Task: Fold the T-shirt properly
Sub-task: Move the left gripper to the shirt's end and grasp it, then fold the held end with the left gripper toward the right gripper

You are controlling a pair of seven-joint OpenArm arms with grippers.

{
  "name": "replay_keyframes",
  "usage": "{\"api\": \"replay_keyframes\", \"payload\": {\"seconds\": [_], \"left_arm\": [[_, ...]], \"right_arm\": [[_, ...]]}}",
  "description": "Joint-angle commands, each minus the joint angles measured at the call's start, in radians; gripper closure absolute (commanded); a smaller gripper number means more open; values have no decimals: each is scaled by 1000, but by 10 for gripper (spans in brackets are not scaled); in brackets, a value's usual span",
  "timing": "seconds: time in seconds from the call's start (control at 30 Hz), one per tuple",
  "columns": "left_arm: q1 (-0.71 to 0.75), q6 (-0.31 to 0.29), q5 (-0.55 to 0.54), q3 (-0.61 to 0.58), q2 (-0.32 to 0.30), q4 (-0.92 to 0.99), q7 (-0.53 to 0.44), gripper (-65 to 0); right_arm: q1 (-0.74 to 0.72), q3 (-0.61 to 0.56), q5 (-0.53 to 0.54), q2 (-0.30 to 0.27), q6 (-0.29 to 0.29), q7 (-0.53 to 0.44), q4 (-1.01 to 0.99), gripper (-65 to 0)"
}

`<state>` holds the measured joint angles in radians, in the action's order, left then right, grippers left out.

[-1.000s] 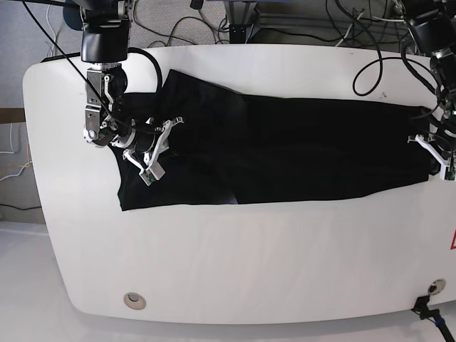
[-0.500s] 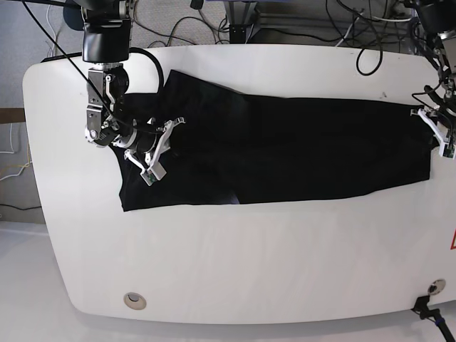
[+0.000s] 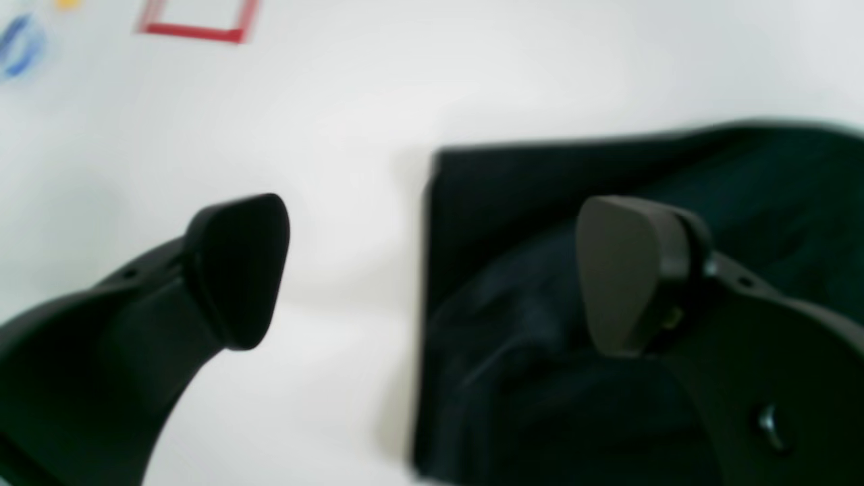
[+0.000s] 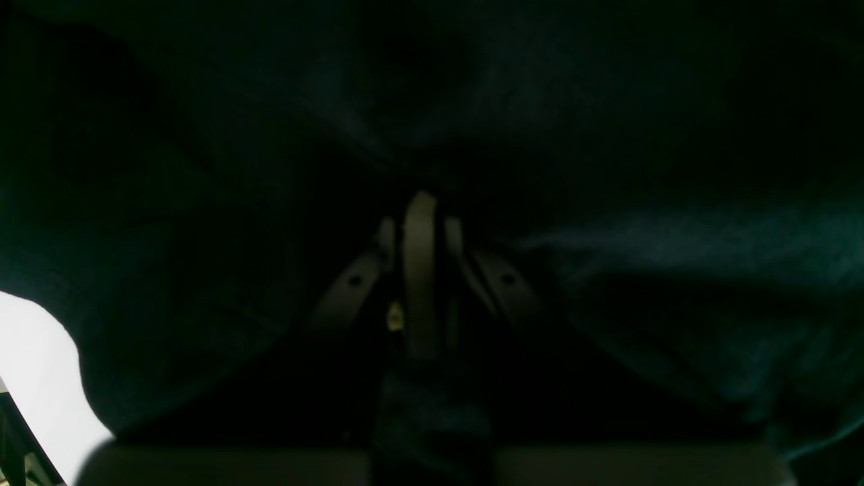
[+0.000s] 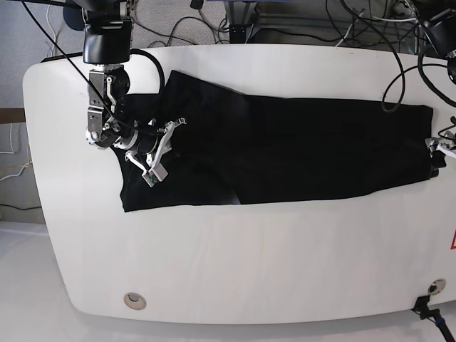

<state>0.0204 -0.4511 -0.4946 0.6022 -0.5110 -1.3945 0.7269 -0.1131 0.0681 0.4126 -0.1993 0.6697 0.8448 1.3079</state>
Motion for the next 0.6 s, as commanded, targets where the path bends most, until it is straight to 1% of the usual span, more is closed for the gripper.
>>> {"api": "replay_keyframes", "payload": {"seconds": [0.0,0.07,0.17,0.33,0.47,0.57], "left_arm": [[-6,-2,-37,11,-25,4,10,-650],[-6,-2,-100,6,-25,37,35,-650],[-35,-2,-138,3,-25,106,52,-650],[-47,-2,-137,3,-25,243,50,-650],[-47,-2,-134,-9,-25,281,50,-650],[-47,-2,-108,-32,-24,287,50,-650]], "right_arm": [[6,-4,-74,-6,-18,80,-8,0],[6,-4,-74,-6,-18,80,-8,0],[6,-4,-74,-6,-18,80,-8,0],[6,-4,-74,-6,-18,80,-8,0],[6,-4,-74,-6,-18,80,-8,0],[6,-4,-74,-6,-18,80,-8,0]]}}
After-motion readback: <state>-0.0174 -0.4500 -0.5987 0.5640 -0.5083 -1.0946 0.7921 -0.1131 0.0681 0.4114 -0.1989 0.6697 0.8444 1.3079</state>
